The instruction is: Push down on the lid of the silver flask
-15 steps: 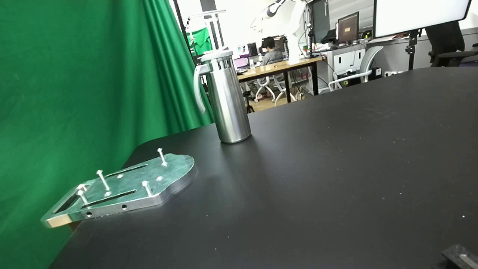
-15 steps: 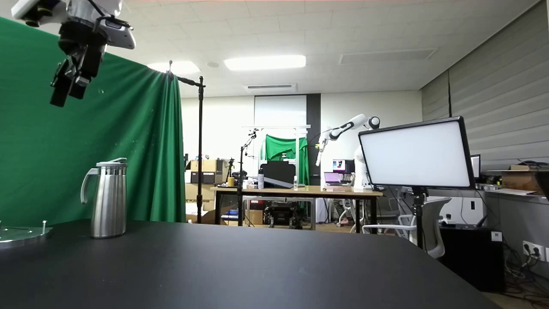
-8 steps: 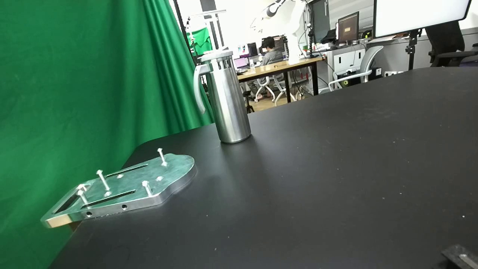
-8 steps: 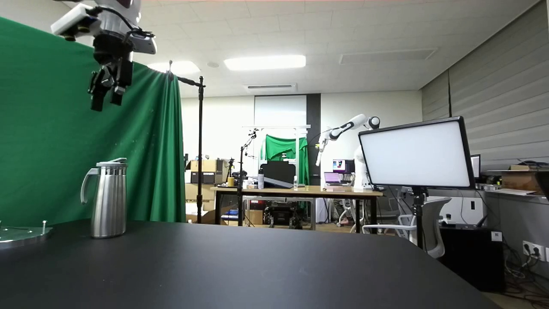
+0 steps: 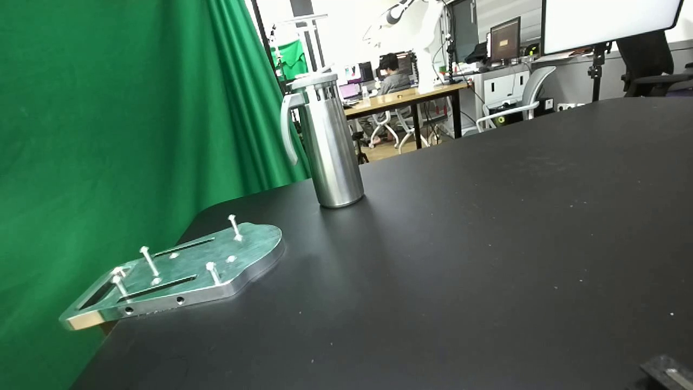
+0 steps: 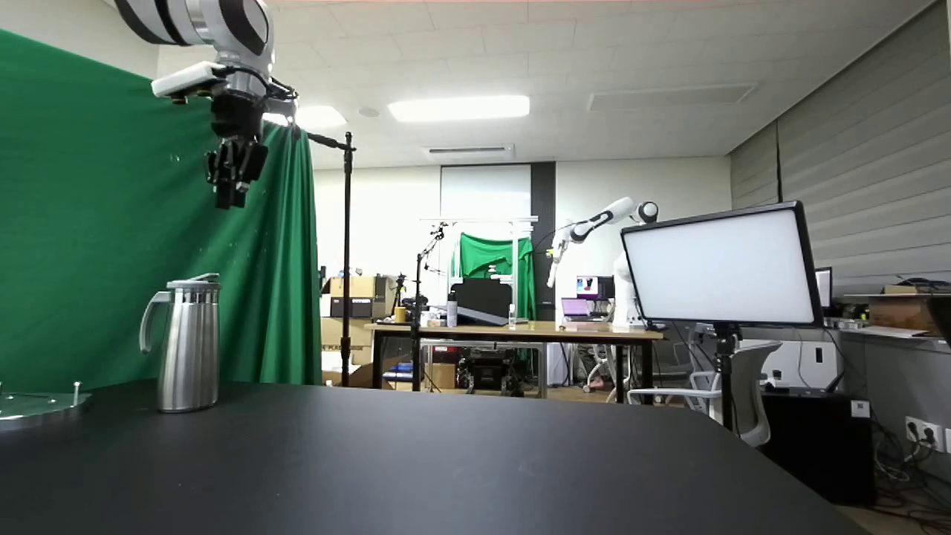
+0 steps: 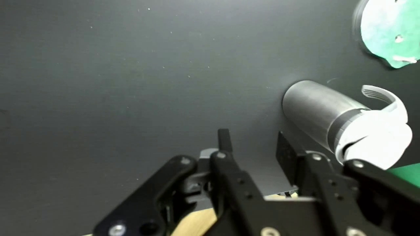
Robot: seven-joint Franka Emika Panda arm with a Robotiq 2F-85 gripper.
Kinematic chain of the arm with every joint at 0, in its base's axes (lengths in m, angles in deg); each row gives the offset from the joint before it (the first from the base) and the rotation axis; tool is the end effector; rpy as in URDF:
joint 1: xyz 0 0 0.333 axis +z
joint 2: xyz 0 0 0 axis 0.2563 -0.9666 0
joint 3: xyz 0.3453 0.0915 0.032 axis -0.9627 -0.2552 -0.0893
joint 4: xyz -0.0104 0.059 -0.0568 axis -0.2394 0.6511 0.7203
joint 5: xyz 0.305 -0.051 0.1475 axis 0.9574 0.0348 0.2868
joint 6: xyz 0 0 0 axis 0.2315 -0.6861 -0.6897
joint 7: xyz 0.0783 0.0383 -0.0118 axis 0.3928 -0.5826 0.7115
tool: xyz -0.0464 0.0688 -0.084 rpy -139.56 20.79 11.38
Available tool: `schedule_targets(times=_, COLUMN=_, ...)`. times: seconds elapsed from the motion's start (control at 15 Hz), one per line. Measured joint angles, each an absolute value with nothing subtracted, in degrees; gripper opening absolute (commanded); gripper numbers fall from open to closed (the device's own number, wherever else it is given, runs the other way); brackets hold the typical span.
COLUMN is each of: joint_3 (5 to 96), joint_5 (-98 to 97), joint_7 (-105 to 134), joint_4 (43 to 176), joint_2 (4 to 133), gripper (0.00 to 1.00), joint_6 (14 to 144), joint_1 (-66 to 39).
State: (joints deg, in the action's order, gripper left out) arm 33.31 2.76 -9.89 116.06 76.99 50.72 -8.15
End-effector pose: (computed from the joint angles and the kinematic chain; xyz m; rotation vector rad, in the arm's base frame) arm 0.5296 0.1817 0.5425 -3.1019 0.2608 0.0217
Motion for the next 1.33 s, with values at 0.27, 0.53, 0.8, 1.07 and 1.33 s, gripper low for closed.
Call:
schedule_targets(times=0.27, joint_3=33.6, joint_5=1.0, joint_7=-9.9, joint_4=105.0, joint_2=68.1, gripper=0.09, joint_6=47.5, joint_1=-3.4)
schedule_targets(times=0.53, joint_3=34.4, joint_5=0.4, joint_7=-9.9, joint_4=98.7, joint_2=62.8, gripper=0.01, joint_6=44.6, joint_1=-0.5)
schedule_targets(times=0.8, joint_3=34.8, joint_5=0.4, joint_7=-9.9, joint_4=97.8, joint_2=62.5, gripper=0.00, joint_6=44.2, joint_1=-0.5)
schedule_targets(times=1.07, joint_3=35.8, joint_5=0.4, joint_7=-9.4, joint_4=97.5, joint_2=61.8, gripper=0.00, joint_6=45.6, joint_1=0.8)
schedule_targets(times=1.33, joint_3=36.4, joint_5=0.4, joint_7=-8.6, joint_4=94.9, joint_2=58.9, gripper=0.00, joint_6=46.3, joint_1=2.8)
